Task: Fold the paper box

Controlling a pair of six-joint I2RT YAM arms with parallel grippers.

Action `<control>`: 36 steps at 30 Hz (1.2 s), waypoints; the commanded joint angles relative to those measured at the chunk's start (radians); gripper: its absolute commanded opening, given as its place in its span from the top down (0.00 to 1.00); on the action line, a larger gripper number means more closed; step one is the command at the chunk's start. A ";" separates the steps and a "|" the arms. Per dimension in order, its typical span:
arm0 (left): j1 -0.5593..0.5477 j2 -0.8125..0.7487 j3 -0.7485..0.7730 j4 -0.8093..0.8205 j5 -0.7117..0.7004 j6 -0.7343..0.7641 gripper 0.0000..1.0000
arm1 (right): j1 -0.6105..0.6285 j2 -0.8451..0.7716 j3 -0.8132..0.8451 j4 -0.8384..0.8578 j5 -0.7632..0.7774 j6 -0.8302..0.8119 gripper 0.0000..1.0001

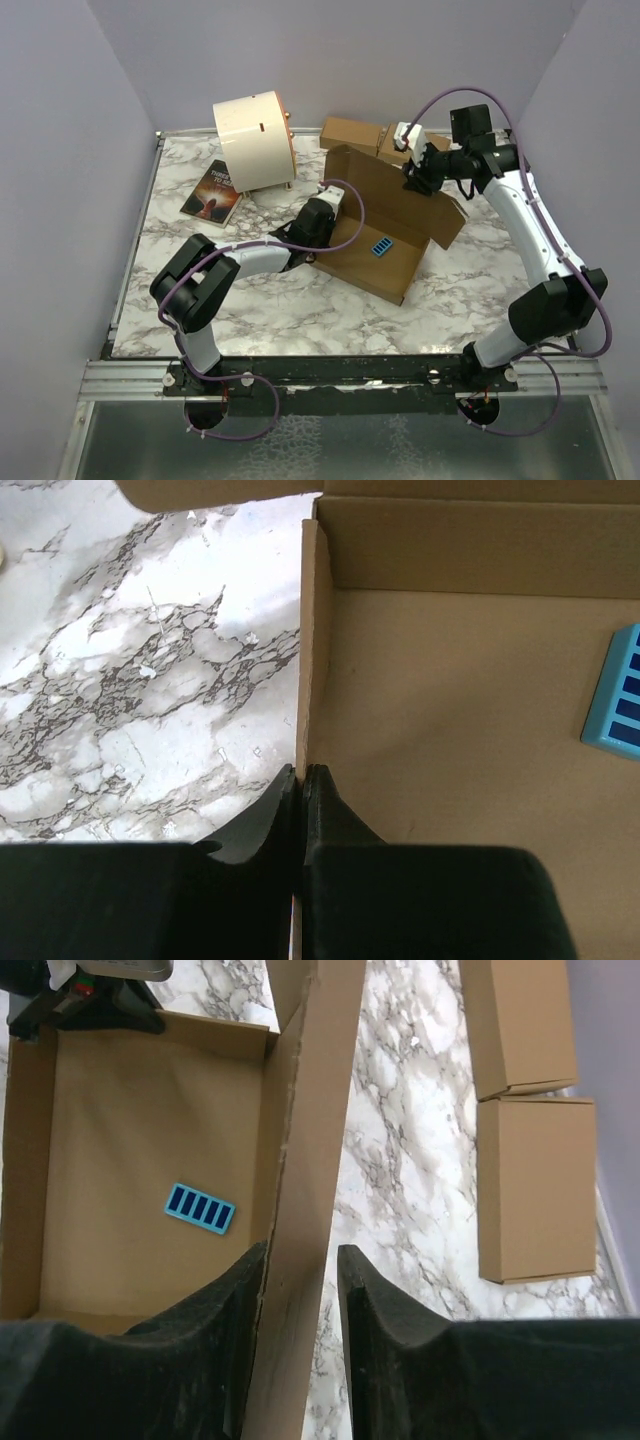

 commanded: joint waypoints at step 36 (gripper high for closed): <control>0.005 -0.036 -0.027 0.034 0.021 -0.084 0.75 | 0.011 -0.130 -0.094 0.101 0.021 -0.045 0.99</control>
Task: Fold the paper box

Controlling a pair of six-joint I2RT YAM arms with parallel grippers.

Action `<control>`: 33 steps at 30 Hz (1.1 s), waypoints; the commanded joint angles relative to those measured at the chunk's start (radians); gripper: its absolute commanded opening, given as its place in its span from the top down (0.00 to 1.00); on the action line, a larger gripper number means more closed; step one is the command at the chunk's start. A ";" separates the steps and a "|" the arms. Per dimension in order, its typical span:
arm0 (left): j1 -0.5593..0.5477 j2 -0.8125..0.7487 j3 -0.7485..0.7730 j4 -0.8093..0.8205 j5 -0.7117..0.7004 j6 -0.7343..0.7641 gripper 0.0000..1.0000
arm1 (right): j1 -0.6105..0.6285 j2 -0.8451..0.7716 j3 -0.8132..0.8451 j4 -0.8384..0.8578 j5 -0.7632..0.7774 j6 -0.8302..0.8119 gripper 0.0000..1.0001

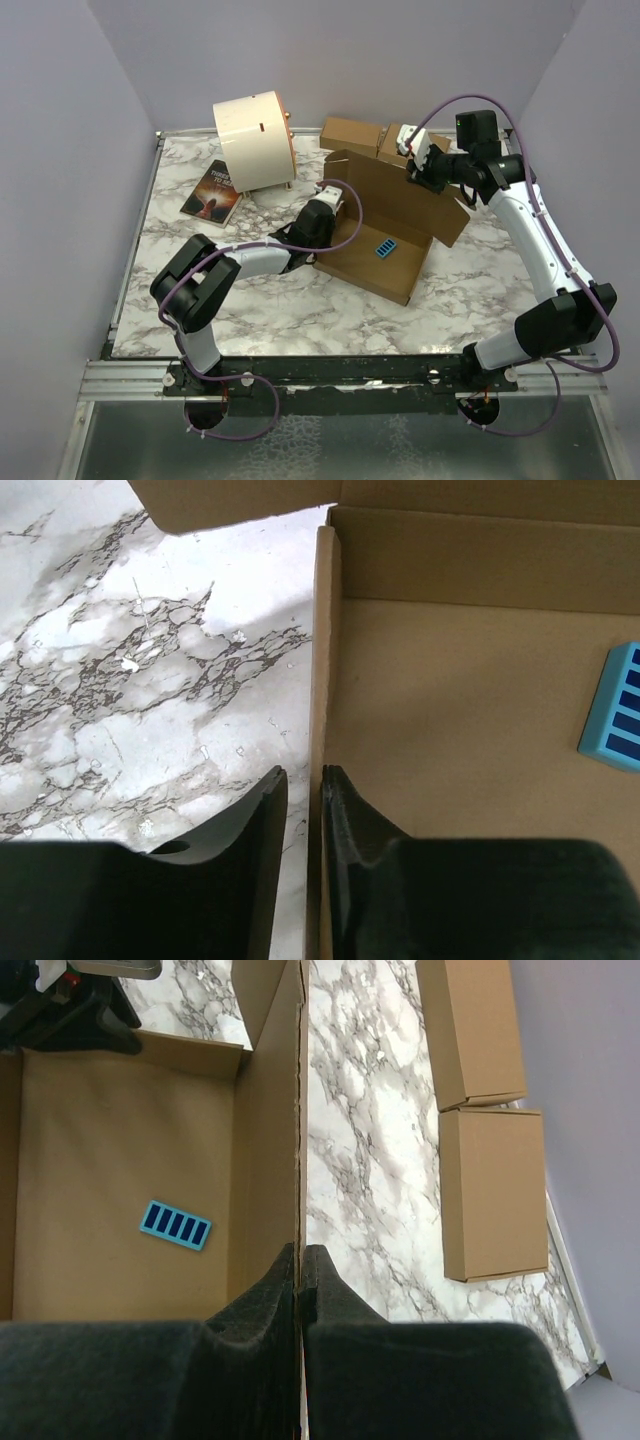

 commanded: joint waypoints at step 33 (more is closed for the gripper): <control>0.001 0.030 -0.034 -0.135 -0.120 0.021 1.00 | 0.005 -0.025 -0.002 0.001 -0.021 -0.011 0.99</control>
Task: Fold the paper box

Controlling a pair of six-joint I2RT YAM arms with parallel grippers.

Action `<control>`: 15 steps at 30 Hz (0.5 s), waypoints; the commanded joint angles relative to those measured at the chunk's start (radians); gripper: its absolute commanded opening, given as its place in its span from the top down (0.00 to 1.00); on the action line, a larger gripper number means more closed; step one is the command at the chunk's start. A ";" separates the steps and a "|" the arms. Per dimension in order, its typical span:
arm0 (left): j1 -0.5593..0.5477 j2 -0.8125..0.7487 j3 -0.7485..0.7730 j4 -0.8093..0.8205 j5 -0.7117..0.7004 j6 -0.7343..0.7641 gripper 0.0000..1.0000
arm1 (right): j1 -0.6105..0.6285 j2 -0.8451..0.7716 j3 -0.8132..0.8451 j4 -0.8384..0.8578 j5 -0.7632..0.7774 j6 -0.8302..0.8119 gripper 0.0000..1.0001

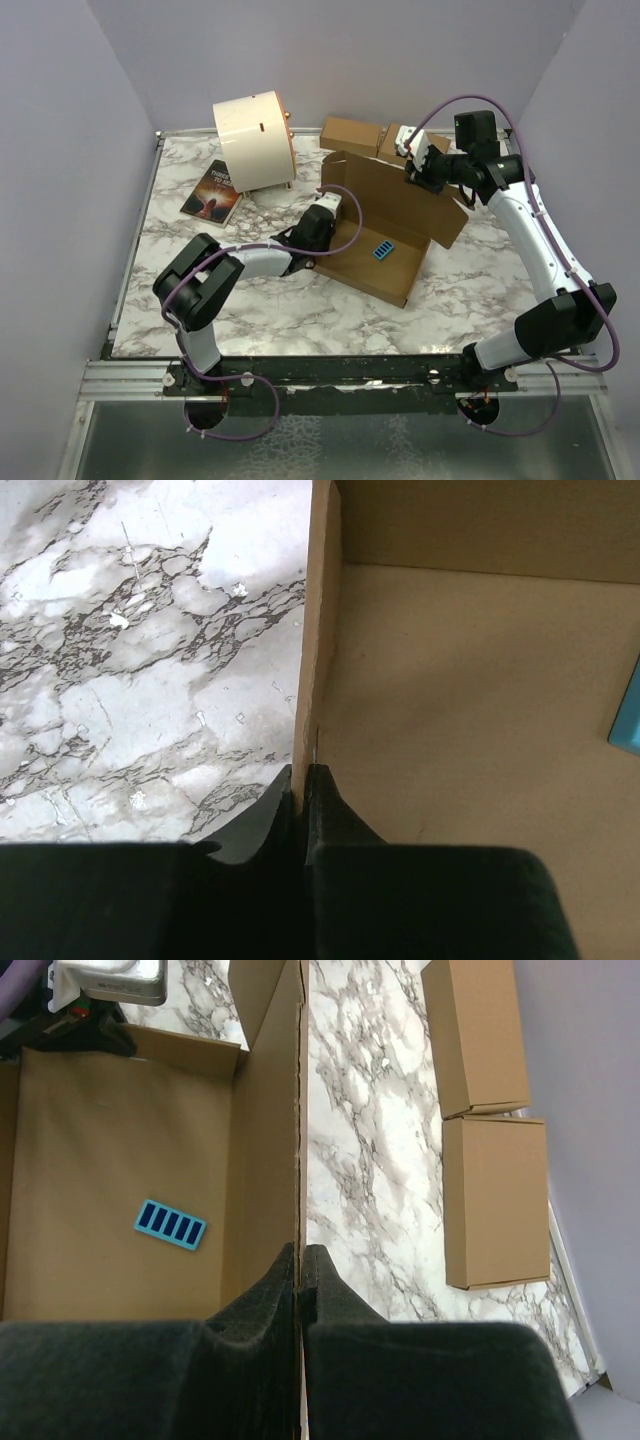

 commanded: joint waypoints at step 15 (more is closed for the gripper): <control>-0.009 -0.070 0.035 -0.139 -0.037 0.000 0.72 | 0.000 -0.011 0.013 -0.006 -0.031 0.004 0.99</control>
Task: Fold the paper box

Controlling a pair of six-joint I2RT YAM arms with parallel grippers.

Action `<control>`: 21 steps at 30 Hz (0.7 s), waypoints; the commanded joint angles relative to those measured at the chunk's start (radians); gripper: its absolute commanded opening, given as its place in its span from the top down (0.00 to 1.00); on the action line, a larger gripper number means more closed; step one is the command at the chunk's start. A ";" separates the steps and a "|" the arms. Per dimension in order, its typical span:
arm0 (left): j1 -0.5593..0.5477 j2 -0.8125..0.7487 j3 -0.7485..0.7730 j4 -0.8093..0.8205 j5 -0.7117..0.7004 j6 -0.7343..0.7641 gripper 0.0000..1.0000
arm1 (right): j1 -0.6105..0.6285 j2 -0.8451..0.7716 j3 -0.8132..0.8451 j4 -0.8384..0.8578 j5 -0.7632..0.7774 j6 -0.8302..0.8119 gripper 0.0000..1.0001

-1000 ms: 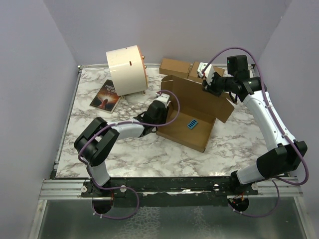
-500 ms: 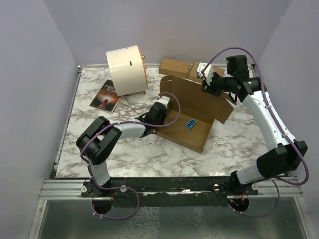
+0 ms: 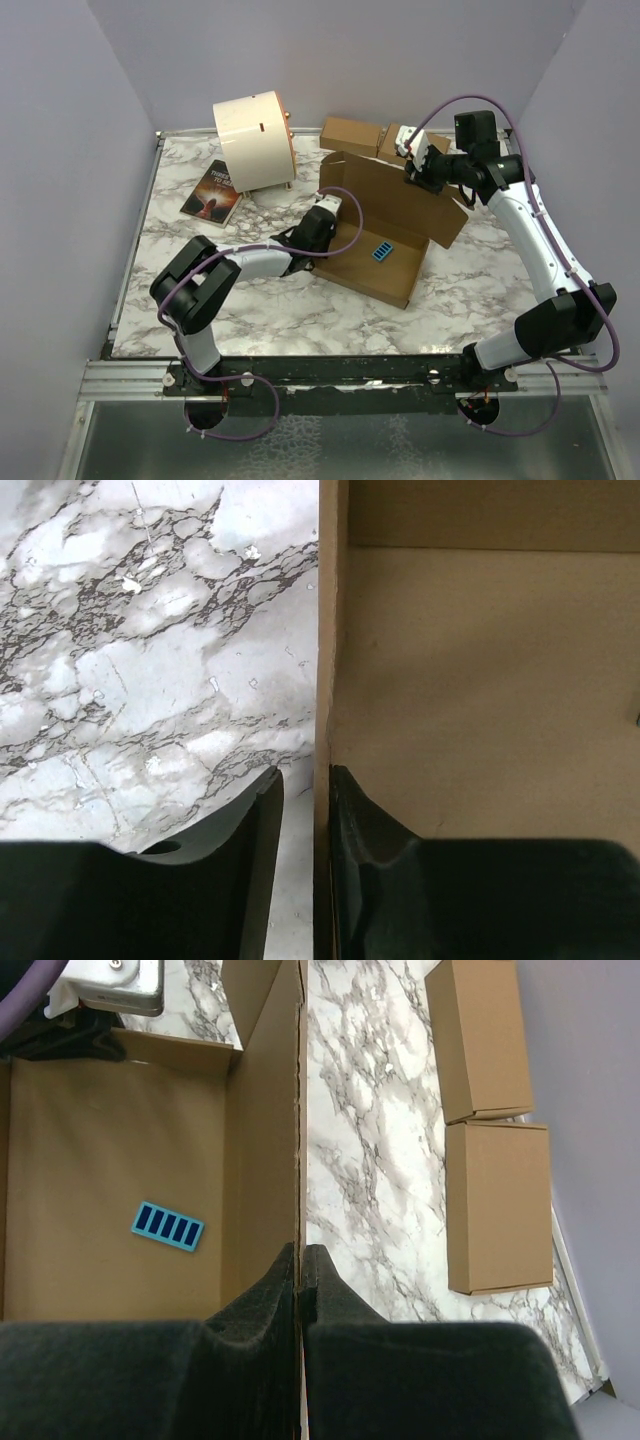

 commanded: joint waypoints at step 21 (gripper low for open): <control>0.006 -0.134 -0.001 -0.012 0.067 -0.051 0.58 | 0.001 -0.024 -0.005 -0.015 -0.042 -0.014 0.99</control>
